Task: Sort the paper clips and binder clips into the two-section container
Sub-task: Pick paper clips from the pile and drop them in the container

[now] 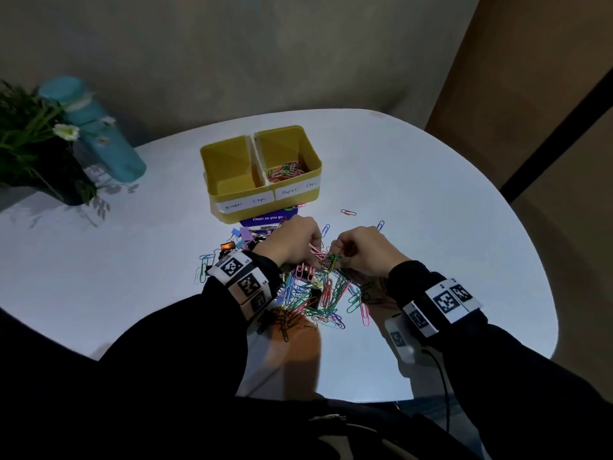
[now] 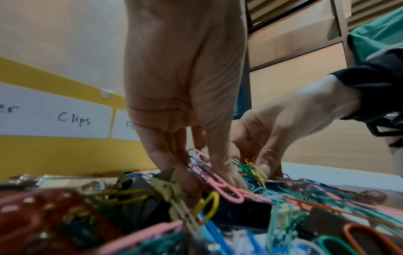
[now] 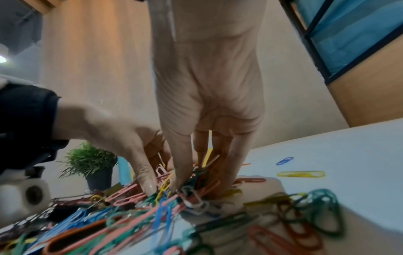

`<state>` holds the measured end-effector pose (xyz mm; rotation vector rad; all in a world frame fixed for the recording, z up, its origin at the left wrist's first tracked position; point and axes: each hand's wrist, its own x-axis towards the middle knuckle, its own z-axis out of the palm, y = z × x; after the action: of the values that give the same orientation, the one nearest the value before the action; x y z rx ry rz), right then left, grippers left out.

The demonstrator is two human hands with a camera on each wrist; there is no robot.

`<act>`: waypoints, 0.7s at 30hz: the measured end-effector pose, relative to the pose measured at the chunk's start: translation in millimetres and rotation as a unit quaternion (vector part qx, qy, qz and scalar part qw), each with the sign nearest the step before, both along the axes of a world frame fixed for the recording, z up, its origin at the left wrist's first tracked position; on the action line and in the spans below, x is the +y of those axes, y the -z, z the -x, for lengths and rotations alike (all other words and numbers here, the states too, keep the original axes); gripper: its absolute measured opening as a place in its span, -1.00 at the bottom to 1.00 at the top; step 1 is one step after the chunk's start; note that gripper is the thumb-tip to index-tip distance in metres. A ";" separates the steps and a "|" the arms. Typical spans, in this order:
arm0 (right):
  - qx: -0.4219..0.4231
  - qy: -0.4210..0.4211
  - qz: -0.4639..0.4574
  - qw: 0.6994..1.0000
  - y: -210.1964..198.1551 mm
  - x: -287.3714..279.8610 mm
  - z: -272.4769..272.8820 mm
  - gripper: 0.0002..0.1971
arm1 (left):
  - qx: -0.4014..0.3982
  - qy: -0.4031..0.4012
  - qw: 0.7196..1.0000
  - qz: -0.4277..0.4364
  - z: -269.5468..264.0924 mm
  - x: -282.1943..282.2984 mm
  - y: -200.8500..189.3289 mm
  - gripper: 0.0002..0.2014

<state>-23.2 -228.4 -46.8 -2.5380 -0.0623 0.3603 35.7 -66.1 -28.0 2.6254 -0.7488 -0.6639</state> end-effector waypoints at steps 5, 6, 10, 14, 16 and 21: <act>0.027 0.053 -0.105 0.993 -3.5 -13.4 -4.0 -0.62 | 0.023 -0.035 0.997 0.060 -5.3 5.3 -0.9 -0.81; 0.033 0.071 -0.142 0.987 -4.4 -17.7 -3.1 -0.63 | 0.036 -0.047 0.995 0.081 -5.5 7.6 -2.8 -0.83; 0.077 0.134 -0.293 0.944 -12.8 -27.5 0.8 -0.96 | 0.090 -0.108 0.974 0.178 -5.6 18.0 -8.9 -0.82; 0.041 0.135 -0.247 0.959 -10.7 -27.1 -2.5 -0.91 | 0.094 -0.159 0.951 0.249 -8.2 25.8 -12.1 -0.82; 0.001 0.089 -0.138 0.986 -9.4 -19.8 -2.6 -0.84 | 0.081 -0.186 0.938 0.280 -9.7 28.4 -15.9 -0.84; 0.001 -0.048 0.044 0.998 -2.6 8.1 -3.4 -0.40 | 0.064 -0.204 0.917 0.337 -12.5 31.1 -37.7 -0.82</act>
<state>-19.8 -220.3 -44.2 -2.6285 -0.1707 0.4126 48.2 -35.1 9.7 1.9797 -0.2899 -0.3585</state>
